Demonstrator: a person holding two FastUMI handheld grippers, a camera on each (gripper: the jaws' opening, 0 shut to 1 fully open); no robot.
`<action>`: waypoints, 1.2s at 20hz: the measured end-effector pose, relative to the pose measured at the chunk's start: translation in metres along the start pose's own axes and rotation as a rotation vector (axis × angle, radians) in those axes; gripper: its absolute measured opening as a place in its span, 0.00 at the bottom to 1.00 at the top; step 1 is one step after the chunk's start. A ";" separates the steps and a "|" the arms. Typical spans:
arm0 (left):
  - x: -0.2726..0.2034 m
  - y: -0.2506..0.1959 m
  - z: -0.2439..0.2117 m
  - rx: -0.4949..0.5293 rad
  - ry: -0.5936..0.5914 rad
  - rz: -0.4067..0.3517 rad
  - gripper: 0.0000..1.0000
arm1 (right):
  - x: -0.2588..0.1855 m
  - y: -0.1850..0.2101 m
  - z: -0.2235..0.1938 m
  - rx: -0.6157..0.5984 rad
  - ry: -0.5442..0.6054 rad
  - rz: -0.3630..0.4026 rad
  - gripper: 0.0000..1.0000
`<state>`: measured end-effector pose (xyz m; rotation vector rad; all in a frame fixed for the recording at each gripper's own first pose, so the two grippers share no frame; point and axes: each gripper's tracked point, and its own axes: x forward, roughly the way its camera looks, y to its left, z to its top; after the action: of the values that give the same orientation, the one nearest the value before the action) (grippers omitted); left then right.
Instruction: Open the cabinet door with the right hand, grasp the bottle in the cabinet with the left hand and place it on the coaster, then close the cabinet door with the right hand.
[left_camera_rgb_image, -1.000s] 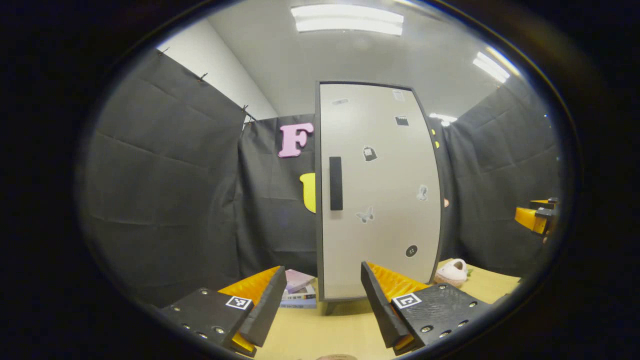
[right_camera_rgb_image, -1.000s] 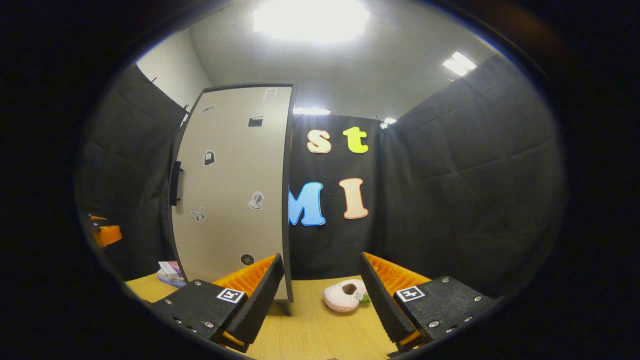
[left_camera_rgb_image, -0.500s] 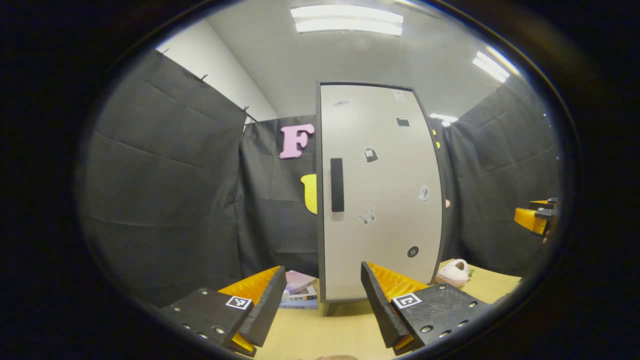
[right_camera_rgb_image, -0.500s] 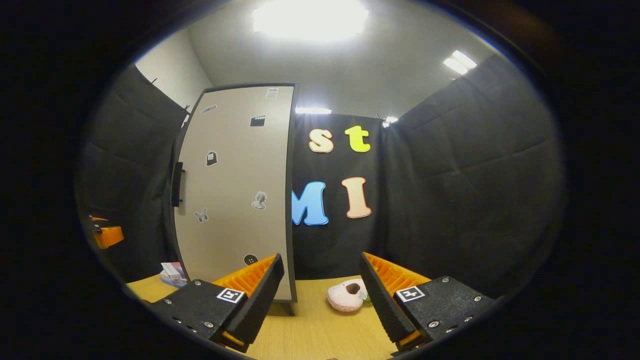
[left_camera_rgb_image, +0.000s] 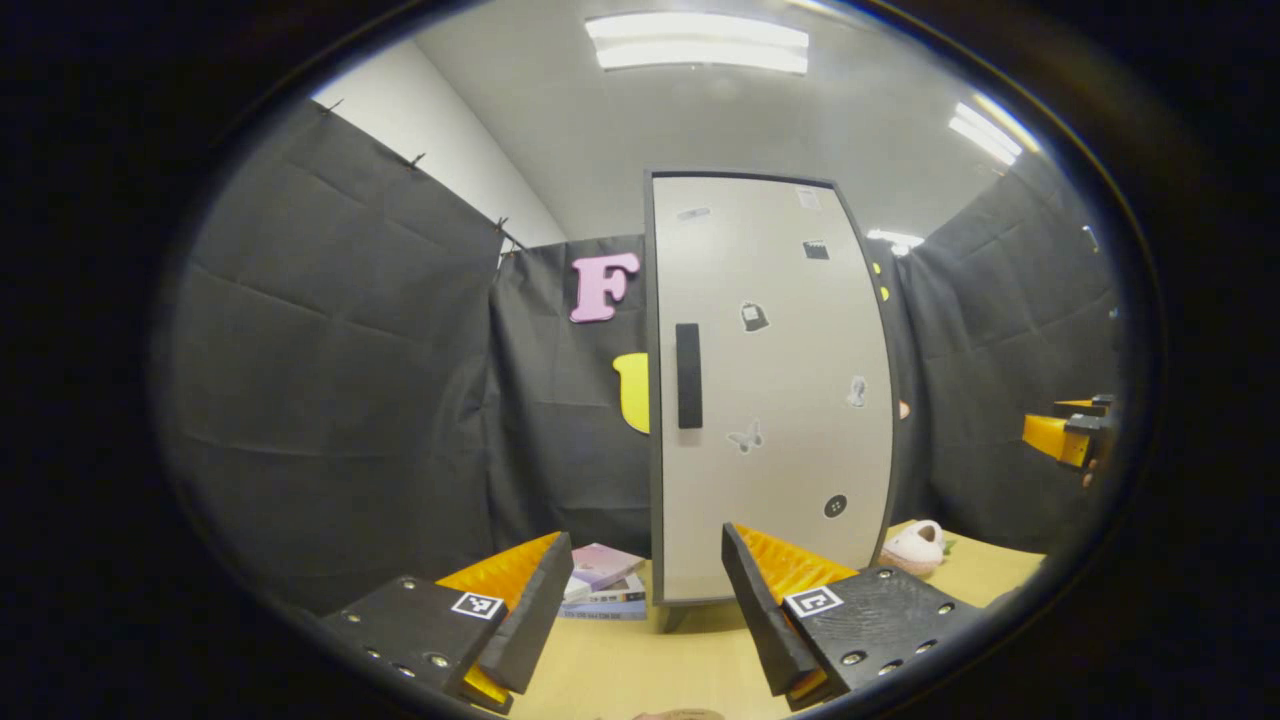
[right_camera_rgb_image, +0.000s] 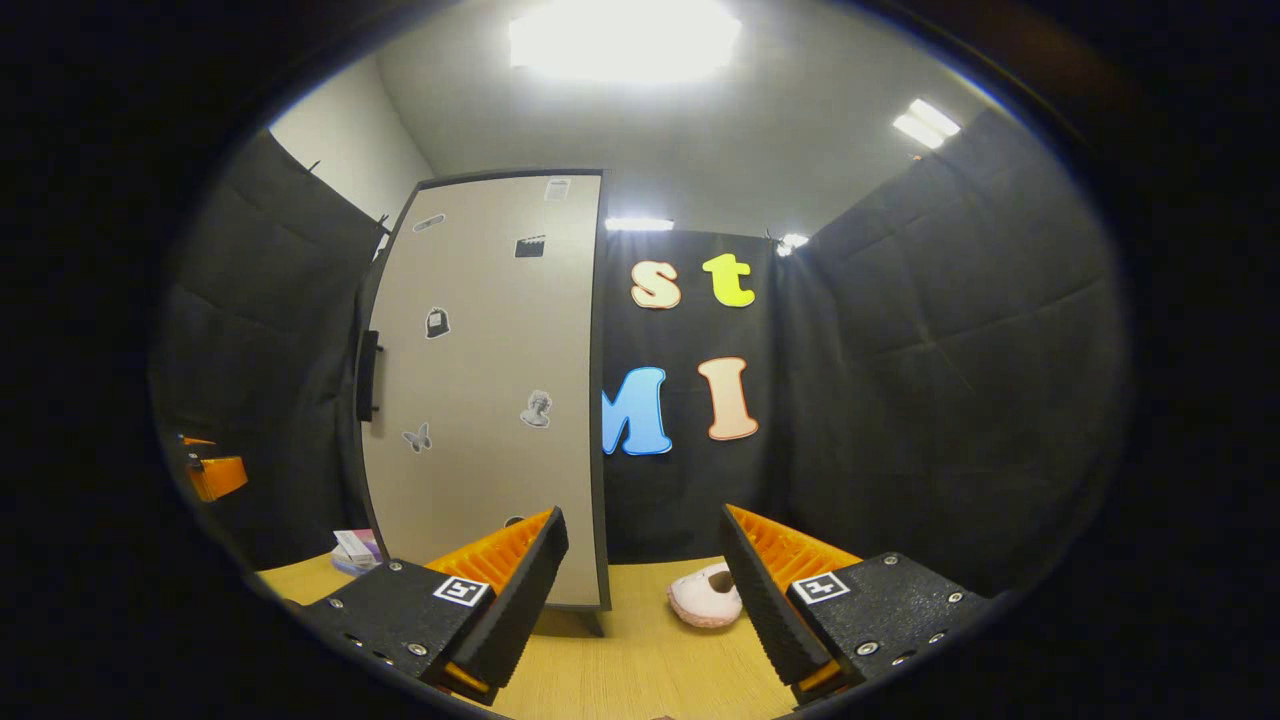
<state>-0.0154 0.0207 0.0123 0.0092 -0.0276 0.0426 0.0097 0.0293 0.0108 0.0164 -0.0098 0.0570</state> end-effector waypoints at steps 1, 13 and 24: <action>-0.002 0.004 0.000 0.003 0.000 0.008 0.86 | 0.003 0.005 0.002 0.005 -0.002 0.009 0.94; -0.041 0.081 0.006 0.051 -0.010 0.146 0.86 | 0.048 0.099 0.031 0.048 -0.037 0.156 0.94; -0.088 0.153 0.004 0.074 0.001 0.281 0.89 | 0.082 0.194 0.054 0.066 -0.056 0.261 0.94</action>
<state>-0.1103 0.1699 0.0153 0.0798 -0.0265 0.3243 0.0804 0.2265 0.0691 0.0828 -0.0665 0.3176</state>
